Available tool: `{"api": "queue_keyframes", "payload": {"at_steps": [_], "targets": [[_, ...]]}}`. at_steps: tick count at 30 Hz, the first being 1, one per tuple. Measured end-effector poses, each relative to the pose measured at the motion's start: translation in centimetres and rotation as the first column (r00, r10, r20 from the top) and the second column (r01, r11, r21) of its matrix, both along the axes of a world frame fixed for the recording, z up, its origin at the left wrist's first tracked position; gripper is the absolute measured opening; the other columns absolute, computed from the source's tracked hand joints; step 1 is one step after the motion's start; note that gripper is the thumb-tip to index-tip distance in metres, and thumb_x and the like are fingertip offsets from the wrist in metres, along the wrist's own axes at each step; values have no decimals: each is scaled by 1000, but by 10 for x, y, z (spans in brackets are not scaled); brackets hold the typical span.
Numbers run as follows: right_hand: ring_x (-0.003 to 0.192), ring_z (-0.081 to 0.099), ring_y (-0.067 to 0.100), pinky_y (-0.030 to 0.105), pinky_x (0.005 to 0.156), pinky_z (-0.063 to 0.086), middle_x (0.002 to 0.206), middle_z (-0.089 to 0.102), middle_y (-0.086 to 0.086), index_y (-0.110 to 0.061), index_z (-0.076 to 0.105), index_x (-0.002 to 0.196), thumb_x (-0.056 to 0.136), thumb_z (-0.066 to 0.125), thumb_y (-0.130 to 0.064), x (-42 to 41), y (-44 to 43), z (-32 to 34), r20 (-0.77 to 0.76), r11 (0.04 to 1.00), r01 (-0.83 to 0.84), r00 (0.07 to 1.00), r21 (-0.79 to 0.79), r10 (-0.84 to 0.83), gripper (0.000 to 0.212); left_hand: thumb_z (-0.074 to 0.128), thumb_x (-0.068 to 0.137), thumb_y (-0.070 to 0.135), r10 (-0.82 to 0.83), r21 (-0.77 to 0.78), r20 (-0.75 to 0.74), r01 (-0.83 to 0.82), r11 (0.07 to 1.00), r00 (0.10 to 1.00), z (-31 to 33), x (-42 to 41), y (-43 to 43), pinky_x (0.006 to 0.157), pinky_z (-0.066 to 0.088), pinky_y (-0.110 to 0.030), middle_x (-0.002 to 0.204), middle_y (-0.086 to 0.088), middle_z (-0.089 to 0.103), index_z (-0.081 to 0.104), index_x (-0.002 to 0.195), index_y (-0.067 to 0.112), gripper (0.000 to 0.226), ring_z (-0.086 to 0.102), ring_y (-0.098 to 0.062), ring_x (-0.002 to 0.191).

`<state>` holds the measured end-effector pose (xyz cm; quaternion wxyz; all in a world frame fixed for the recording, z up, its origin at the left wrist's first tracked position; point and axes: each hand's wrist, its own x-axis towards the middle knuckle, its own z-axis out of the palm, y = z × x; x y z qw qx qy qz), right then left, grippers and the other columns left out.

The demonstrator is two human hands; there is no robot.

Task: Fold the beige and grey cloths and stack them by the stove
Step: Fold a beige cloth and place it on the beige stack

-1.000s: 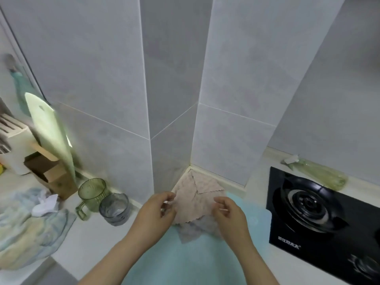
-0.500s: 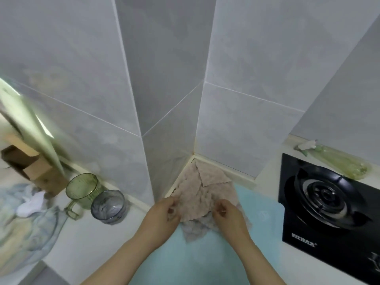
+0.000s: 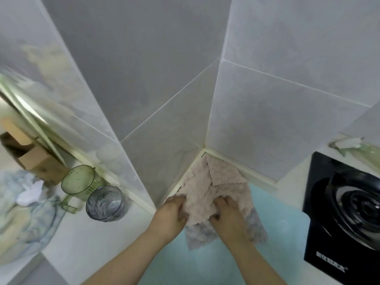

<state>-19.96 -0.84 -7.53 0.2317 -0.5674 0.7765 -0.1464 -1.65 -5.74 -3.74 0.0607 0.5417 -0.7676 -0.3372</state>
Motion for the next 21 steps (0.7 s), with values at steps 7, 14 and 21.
{"api": "queue_keyframes", "payload": {"at_steps": [7, 14, 21], "targets": [[91, 53, 20, 24, 65, 38, 90, 60, 3, -12, 73, 87, 84, 64, -14, -11, -9, 2, 2, 992, 11, 1000, -123, -11, 9, 61, 78, 31, -47, -61, 160, 58, 996, 986, -19, -16, -7, 101, 38, -23, 139, 1, 43, 38, 142, 22, 69, 45, -20, 124], [59, 48, 16, 30, 60, 39, 59, 43, -11, -26, 48, 60, 80, 63, -23, -8, -11, 34, 46, 946, 30, 999, -322, -16, 25, 47, 88, 20, -33, -187, 211, 74, 979, 977, -14, -23, -4, 89, 40, -28, 120, -2, 55, 56, 119, 20, 32, 51, -26, 111], [52, 43, 11, 30, 52, 31, 56, 45, -8, -19, 44, 70, 96, 54, -24, -3, -5, 86, 154, 939, 120, 985, -321, -74, 28, 43, 94, 20, 68, -255, -107, -93, 962, 992, 47, -13, -4, 72, 38, -36, 91, -16, 60, 51, 85, 8, 16, 56, -34, 88]]}}
